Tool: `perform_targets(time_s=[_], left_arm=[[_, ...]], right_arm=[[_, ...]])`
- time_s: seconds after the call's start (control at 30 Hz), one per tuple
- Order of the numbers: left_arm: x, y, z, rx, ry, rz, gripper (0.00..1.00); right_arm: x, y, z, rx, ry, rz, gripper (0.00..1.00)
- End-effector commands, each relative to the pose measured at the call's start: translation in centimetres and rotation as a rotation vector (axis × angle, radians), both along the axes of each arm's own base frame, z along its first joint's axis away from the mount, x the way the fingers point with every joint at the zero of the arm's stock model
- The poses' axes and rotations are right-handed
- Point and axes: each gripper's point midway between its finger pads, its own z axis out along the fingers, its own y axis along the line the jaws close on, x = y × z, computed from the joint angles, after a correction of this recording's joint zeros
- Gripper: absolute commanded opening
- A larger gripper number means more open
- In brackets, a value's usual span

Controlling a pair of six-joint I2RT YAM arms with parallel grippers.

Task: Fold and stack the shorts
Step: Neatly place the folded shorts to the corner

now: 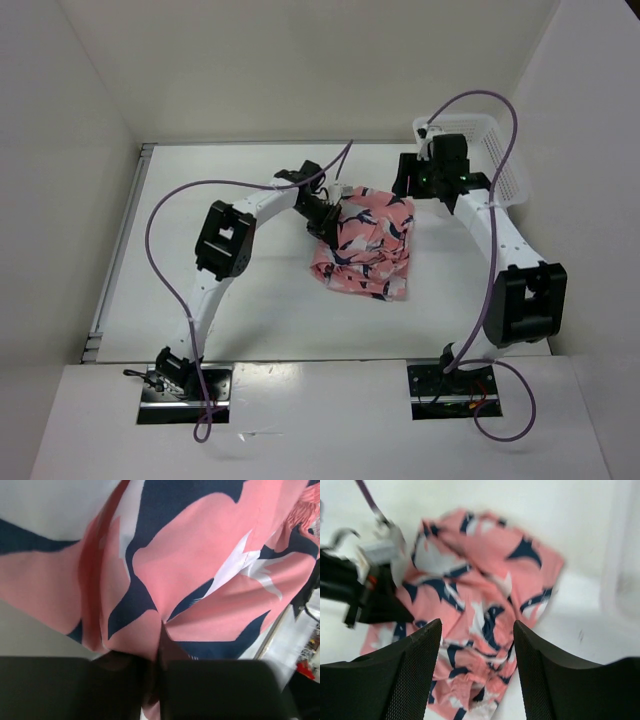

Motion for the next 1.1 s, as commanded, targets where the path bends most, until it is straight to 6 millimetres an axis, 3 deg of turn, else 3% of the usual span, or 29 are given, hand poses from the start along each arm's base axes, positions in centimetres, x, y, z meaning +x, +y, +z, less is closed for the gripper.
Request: perform_targets(time_s=[0.0, 0.07, 0.13, 0.17, 0.2, 0.27, 0.37, 0.43, 0.57, 0.63, 0.7, 0.9, 0.93, 0.97, 1.07], left_arm=[[-2.0, -0.1, -1.5, -0.007, 0.067, -0.046, 0.06], [-0.3, 1.2, -0.5, -0.002, 0.022, -0.007, 0.00], [1.1, 2.6, -0.1, 0.035, -0.030, 0.022, 0.00], [2.2, 3.2, 1.1, 0.043, -0.072, 0.045, 0.00], [3.5, 4.9, 1.3, 0.067, -0.102, 0.078, 0.00], [7.0, 9.6, 2.1, 0.176, -0.199, 0.174, 0.00], [10.2, 16.8, 3.0, 0.300, -0.275, 0.297, 0.00], [11.7, 22.8, 3.3, 0.433, -0.340, 0.369, 0.00], [13.7, 33.1, 3.9, 0.653, -0.438, 0.490, 0.00], [13.3, 38.9, 3.2, 0.772, -0.436, 0.542, 0.00], [13.6, 42.8, 3.0, 0.880, -0.480, 0.554, 0.00], [13.9, 51.8, 3.0, 1.040, -0.515, 0.635, 0.00], [13.8, 53.0, 2.2, 1.057, -0.493, 0.648, 0.00], [14.4, 55.4, 3.6, 1.067, -0.518, 0.705, 0.00], [14.1, 59.7, 4.3, 1.109, -0.513, 0.772, 0.00]], right_arm=[[2.1, -1.4, 8.0, -0.031, -0.253, -0.003, 0.65], [2.8, -1.6, 10.1, -0.050, -0.325, -0.002, 0.65], [2.8, -1.9, 12.1, -0.051, -0.383, -0.015, 0.65], [3.0, -2.0, 12.3, -0.054, -0.394, -0.024, 0.65], [3.2, -2.0, 13.1, -0.052, -0.418, -0.025, 0.65], [3.4, -1.8, 13.9, -0.045, -0.439, -0.018, 0.65], [3.6, -1.6, 15.0, -0.036, -0.468, -0.010, 0.65], [3.6, -1.4, 15.5, -0.028, -0.479, 0.002, 0.65], [3.5, -0.7, 17.0, -0.007, -0.510, 0.033, 0.65], [3.2, -0.6, 17.4, -0.008, -0.522, 0.048, 0.65], [3.1, 0.0, 17.9, 0.001, -0.531, 0.068, 0.65], [2.8, 0.5, 19.6, 0.011, -0.561, 0.101, 0.66], [2.8, 0.5, 19.6, 0.011, -0.561, 0.101, 0.66], [2.6, 0.8, 19.9, 0.018, -0.562, 0.114, 0.66], [2.4, 0.9, 20.0, 0.016, -0.556, 0.129, 0.68]])
